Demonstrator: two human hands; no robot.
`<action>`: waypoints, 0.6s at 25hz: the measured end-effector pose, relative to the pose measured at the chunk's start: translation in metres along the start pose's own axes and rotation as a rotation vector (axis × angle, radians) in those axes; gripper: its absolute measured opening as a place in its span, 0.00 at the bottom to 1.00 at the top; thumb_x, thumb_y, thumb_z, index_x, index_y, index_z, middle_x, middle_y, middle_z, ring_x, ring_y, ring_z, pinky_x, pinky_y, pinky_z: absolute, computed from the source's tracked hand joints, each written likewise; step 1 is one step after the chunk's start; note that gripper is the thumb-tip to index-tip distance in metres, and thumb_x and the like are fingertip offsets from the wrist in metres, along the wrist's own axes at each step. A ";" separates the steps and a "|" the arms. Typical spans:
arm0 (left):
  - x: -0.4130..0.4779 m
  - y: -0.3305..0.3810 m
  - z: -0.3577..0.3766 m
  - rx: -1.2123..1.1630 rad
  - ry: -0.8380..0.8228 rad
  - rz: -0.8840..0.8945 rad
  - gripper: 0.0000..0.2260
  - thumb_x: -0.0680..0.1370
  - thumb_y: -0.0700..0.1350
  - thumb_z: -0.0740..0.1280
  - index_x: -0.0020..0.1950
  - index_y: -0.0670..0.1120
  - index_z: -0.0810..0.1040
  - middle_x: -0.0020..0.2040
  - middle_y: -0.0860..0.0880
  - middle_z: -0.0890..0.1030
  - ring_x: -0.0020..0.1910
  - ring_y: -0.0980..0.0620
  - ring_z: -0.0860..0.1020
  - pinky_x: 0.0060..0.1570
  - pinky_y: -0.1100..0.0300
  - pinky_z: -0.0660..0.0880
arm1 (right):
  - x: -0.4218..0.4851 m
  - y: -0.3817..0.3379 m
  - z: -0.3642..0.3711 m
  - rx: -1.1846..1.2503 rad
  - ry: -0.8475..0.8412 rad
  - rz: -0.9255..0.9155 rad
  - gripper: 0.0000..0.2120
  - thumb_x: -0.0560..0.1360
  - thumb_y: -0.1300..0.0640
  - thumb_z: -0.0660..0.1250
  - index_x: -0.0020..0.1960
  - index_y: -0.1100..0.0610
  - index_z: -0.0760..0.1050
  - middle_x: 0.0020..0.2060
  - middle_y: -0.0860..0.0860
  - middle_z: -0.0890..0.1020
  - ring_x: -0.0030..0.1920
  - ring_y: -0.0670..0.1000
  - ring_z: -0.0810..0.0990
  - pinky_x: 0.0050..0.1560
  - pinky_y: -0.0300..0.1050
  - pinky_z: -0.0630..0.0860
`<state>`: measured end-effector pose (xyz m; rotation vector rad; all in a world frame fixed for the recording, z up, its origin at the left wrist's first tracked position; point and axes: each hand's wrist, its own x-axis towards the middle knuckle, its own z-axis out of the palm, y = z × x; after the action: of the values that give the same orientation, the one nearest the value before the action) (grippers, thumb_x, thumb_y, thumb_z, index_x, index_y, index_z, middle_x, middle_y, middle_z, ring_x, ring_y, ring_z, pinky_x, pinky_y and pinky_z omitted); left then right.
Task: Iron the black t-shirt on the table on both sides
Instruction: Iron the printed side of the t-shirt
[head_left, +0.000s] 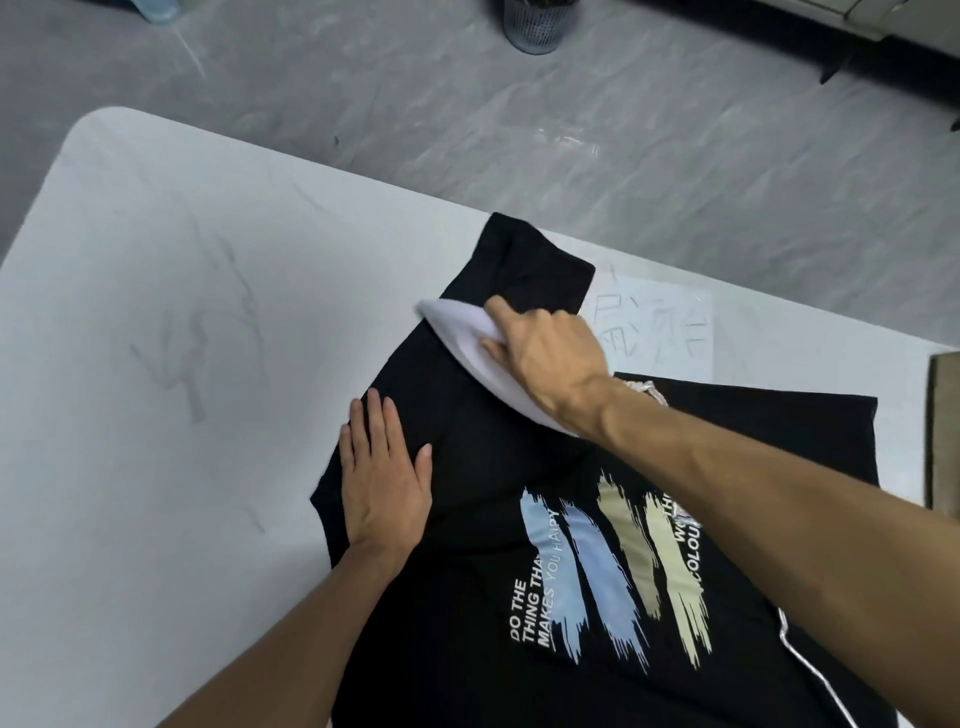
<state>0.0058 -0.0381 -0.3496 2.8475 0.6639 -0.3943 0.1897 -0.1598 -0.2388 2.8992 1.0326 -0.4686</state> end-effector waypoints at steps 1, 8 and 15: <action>-0.009 -0.003 0.000 -0.005 -0.002 -0.001 0.31 0.82 0.56 0.47 0.79 0.37 0.53 0.79 0.39 0.55 0.79 0.41 0.53 0.77 0.45 0.55 | -0.006 -0.008 0.006 -0.015 -0.016 -0.022 0.14 0.82 0.48 0.53 0.63 0.54 0.64 0.43 0.57 0.82 0.41 0.62 0.80 0.35 0.49 0.65; 0.008 0.003 -0.003 -0.056 0.037 -0.028 0.30 0.83 0.54 0.49 0.79 0.37 0.51 0.80 0.39 0.53 0.79 0.43 0.52 0.77 0.47 0.54 | -0.011 -0.024 0.029 -0.070 -0.001 -0.016 0.11 0.82 0.51 0.54 0.63 0.53 0.63 0.40 0.54 0.81 0.34 0.60 0.76 0.34 0.48 0.63; 0.012 0.003 0.001 -0.008 0.028 -0.022 0.31 0.83 0.57 0.45 0.80 0.39 0.48 0.80 0.39 0.51 0.80 0.44 0.50 0.78 0.48 0.52 | 0.031 0.004 0.014 0.013 0.052 0.114 0.10 0.82 0.51 0.52 0.58 0.56 0.65 0.41 0.57 0.81 0.33 0.60 0.68 0.34 0.50 0.62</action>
<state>0.0178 -0.0362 -0.3535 2.8457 0.7005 -0.3552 0.2110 -0.1460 -0.2610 2.9764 0.8666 -0.3973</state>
